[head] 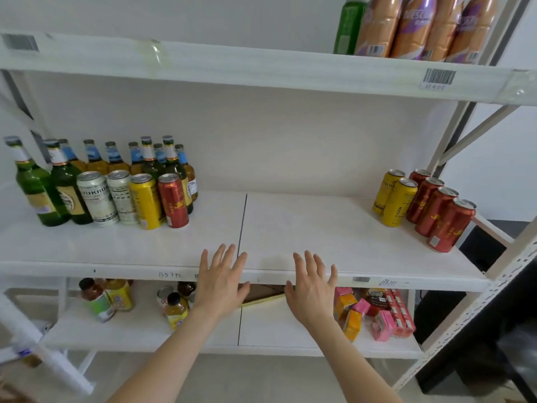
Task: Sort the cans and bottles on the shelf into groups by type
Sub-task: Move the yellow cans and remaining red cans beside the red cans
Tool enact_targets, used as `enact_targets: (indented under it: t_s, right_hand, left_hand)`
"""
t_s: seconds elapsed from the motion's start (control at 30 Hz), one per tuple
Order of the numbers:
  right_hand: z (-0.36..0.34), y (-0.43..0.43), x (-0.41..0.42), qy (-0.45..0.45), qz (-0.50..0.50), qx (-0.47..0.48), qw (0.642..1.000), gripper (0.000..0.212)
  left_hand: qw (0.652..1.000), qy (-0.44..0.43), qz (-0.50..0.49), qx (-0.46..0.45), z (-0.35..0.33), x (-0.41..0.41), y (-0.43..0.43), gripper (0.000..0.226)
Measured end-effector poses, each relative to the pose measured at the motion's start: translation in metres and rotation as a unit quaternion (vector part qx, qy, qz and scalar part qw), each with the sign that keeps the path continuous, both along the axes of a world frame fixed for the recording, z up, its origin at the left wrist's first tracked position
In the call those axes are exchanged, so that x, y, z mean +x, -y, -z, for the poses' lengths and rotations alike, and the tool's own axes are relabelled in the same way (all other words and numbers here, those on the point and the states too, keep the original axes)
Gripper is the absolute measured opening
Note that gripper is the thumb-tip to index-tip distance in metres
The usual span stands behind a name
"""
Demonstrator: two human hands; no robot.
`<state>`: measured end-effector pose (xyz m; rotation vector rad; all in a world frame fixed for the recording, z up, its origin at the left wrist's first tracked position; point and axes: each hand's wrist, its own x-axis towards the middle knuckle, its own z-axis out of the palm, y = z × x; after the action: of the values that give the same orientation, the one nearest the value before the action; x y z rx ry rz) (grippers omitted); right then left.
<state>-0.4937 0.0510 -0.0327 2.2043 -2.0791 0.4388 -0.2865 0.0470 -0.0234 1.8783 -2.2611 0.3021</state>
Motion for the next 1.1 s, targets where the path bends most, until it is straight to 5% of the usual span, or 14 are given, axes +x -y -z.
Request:
enact_targets:
  t_s: [0.77, 1.1]
  right_hand:
    - [0.007, 0.116, 0.225, 0.0, -0.009, 0.021, 1.0, 0.066]
    - [-0.003, 0.173, 0.319, 0.1, 0.026, 0.002, 0.995, 0.07]
  left_hand:
    - [0.999, -0.024, -0.039, -0.016, 0.0, 0.223, 0.099, 0.064]
    - [0.997, -0.072, -0.025, -0.025, 0.011, 0.318, 0.151, 0.067]
